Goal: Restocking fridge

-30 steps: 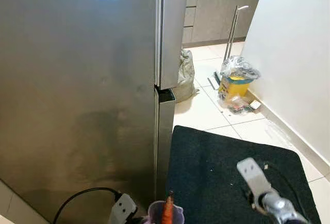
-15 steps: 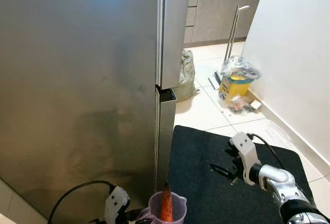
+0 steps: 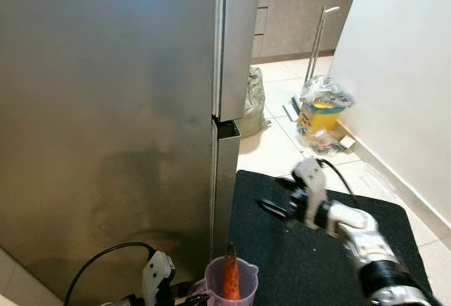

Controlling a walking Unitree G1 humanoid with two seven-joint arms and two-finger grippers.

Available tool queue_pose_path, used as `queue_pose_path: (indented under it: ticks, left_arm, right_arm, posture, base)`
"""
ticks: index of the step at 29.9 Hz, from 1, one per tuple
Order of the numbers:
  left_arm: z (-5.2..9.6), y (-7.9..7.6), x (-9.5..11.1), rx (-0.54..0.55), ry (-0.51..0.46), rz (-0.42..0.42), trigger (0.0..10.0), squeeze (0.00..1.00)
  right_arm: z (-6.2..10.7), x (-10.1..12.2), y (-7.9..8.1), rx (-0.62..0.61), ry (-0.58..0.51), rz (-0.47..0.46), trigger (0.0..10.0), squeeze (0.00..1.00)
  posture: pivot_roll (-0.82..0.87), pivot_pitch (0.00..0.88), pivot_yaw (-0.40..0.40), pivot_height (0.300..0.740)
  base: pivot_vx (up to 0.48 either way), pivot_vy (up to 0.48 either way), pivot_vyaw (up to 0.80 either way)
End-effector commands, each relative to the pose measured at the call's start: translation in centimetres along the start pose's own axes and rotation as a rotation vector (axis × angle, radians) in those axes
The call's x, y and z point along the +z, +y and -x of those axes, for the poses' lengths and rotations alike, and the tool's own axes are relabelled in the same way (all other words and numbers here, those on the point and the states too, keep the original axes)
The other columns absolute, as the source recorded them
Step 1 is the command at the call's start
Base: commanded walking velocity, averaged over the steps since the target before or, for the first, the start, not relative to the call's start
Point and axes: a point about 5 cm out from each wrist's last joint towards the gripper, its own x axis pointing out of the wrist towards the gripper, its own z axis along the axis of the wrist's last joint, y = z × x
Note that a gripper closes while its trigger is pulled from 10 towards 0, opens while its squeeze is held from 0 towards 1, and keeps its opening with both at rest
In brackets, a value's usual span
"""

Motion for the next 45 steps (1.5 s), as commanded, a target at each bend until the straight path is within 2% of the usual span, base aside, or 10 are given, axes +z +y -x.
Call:
queue_pose_path:
  ticks: [1,2,3,7,11,21,24,36,44,45]
  left_arm:
    - [0.1,0.1,0.2,-0.009,0.005,-0.012,10.0,0.0]
    - [0.1,0.1,0.2,-0.009,0.005,-0.012,10.0,0.0]
    - [-0.1,-0.1,0.1,-0.013,0.004,-0.01,10.0,0.0]
    - [-0.5,-0.1,0.0,0.015,0.002,-0.011,10.0,0.0]
    - [-0.9,-0.3,0.0,0.019,0.002,-0.017,10.0,0.0]
    - [-1.1,-0.6,0.1,0.013,-0.01,-0.014,10.0,0.0]
    - [-1.0,-0.7,0.1,0.014,-0.011,-0.015,10.0,0.0]
    - [-1.2,-0.7,0.3,0.009,-0.018,-0.025,10.0,0.0]
    - [-1.2,-0.8,0.4,-0.001,-0.019,-0.031,10.0,0.0]
    - [-1.2,-0.8,0.4,-0.001,-0.019,-0.031,10.0,0.0]
  right_arm:
    - [-0.5,0.9,-0.1,-0.029,-0.019,0.004,10.0,0.55]
    - [-0.5,0.9,-0.1,-0.029,-0.019,0.004,10.0,0.55]
    - [-1.6,1.7,0.2,-0.068,-0.057,-0.006,10.0,0.0]
    - [-2.8,2.2,1.0,-0.075,-0.077,-0.029,10.0,0.0]
    - [-4.0,2.0,2.2,-0.044,-0.046,-0.03,10.0,0.0]
    - [-5.9,2.6,2.4,-0.124,-0.008,-0.016,10.0,0.0]
    - [-6.4,3.2,1.6,-0.214,0.014,0.012,10.0,0.0]
    - [-6.4,4.0,-0.4,-0.381,0.032,0.043,10.0,0.0]
    - [-4.5,3.7,-3.3,-0.605,0.048,0.028,10.0,0.0]
    - [-4.5,3.7,-3.3,-0.605,0.048,0.028,10.0,0.0]
  posture:
    - [-0.08,0.0,-0.017,0.74]
    - [-0.08,0.0,-0.017,0.74]
    - [-0.07,0.0,-0.017,0.74]
    - [-0.07,0.0,-0.019,0.74]
    - [-0.06,0.0,-0.025,0.74]
    - [-0.05,0.0,-0.033,0.74]
    - [-0.04,0.0,-0.036,0.74]
    - [-0.04,0.0,-0.035,0.74]
    - [-0.05,0.001,-0.03,0.74]
    - [-0.05,0.001,-0.03,0.74]
  base:
    - [0.0,0.0,0.0]
    - [0.0,0.0,0.0]
    - [0.0,0.0,0.0]
    - [0.0,0.0,0.0]
    - [0.0,0.0,0.0]
    - [0.0,0.0,0.0]
    - [0.0,0.0,0.0]
    - [0.0,0.0,0.0]
    - [0.0,0.0,0.0]
    - [0.0,0.0,0.0]
